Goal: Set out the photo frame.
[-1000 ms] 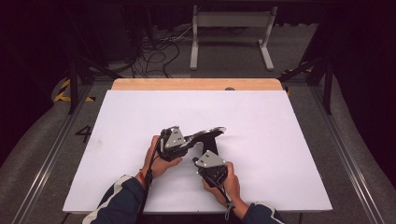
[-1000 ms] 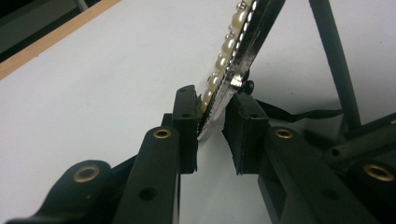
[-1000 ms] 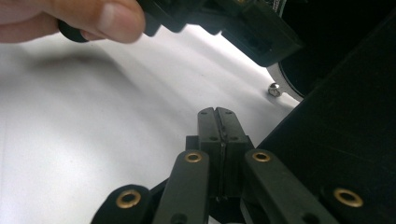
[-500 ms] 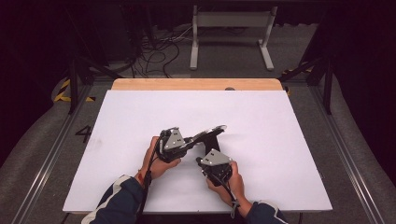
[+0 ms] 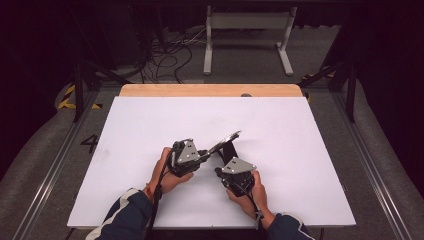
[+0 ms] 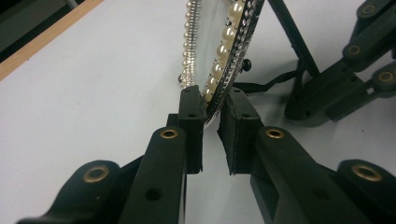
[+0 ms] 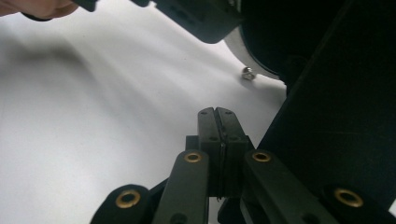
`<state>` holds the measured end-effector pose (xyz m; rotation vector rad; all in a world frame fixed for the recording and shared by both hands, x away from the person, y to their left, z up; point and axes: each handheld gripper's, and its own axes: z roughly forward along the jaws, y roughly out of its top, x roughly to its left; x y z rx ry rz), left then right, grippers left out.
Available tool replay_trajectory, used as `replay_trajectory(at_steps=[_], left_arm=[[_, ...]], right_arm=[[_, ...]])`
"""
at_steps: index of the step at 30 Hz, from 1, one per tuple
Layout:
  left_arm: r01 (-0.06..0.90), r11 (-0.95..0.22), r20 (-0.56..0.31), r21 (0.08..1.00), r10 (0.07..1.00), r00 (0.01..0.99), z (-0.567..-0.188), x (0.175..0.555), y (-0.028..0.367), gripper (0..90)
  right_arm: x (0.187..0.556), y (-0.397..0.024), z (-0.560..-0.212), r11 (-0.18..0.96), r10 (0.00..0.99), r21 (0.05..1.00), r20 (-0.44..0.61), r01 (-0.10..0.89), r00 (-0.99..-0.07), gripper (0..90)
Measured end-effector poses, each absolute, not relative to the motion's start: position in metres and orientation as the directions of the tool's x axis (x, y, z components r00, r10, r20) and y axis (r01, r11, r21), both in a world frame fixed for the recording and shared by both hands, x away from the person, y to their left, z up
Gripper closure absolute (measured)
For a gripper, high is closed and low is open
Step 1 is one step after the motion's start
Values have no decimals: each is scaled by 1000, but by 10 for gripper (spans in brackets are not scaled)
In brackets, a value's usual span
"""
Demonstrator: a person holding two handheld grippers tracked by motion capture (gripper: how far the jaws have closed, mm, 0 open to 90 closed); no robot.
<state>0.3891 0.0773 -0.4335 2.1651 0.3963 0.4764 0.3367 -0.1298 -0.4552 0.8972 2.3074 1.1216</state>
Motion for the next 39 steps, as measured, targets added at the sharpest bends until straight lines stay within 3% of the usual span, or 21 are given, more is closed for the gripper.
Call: replay_trajectory(at_steps=[9,15,17,20,39], left_arm=[[117,-543,180,831,462,868,-435,390,71,761],[120,-516,176,848,489,854,-437,395,62,666],[123,-506,156,854,473,867,-438,396,62,708],[97,-542,200,835,462,864,-436,393,62,770],[74,-598,251,798,443,861,-428,370,66,795]], right_arm=[[339,-134,-455,462,699,807,-76,367,-711,894],[338,-135,-453,442,704,817,-59,371,-708,883],[338,-135,-452,442,704,818,-63,367,-707,890],[338,-135,-453,442,706,817,-63,369,-705,893],[340,-141,-450,440,677,814,-23,380,-736,900]])
